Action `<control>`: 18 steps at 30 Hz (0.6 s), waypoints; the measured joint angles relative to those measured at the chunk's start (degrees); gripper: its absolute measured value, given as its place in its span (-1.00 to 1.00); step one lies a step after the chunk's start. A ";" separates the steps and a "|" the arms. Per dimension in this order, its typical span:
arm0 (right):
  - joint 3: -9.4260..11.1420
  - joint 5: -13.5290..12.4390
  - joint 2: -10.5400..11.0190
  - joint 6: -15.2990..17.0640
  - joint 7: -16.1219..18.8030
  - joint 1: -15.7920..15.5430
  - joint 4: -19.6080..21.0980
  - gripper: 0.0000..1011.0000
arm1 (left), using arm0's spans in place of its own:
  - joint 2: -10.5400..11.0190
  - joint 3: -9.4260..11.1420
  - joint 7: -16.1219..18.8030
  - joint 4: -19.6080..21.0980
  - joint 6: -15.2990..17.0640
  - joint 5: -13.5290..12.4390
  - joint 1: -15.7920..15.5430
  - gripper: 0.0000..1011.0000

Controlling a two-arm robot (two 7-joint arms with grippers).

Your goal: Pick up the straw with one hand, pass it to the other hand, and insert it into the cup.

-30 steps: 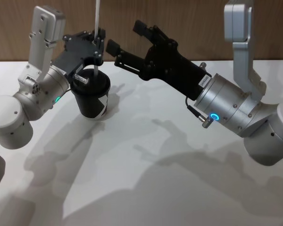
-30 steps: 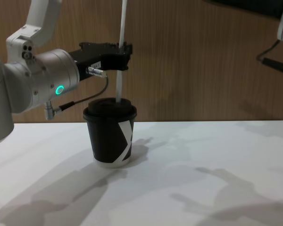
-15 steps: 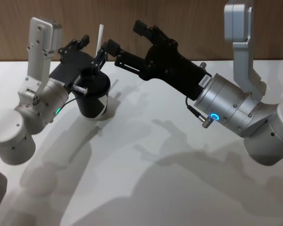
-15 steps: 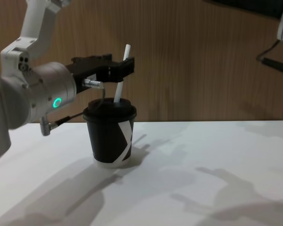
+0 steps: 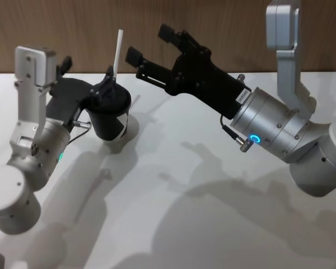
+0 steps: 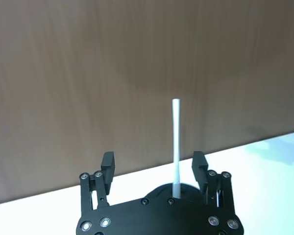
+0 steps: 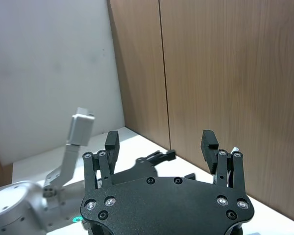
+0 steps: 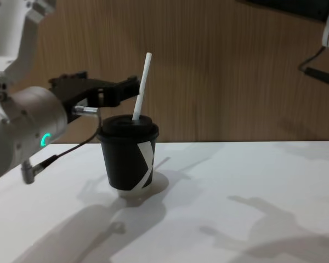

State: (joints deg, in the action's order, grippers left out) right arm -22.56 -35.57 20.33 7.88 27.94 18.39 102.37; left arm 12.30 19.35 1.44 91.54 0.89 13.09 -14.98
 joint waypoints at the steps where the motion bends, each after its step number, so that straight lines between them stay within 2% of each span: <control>1: 0.00 0.00 0.00 0.00 0.00 0.00 0.00 0.98 | -0.07 -0.31 0.96 1.19 0.07 -0.53 1.15 0.96; 10: 0.00 0.00 0.00 0.00 0.00 0.00 0.00 0.98 | -0.59 -2.17 8.17 8.27 0.27 -3.86 8.49 0.98; 18: 0.00 0.00 0.00 0.00 0.00 0.00 0.00 0.98 | -0.83 -3.24 11.55 11.90 0.08 -5.53 12.35 0.98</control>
State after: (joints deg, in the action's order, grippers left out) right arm -22.57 -35.57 20.33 7.88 27.94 18.39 102.37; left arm 11.48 16.11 13.00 103.43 0.98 7.56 -2.63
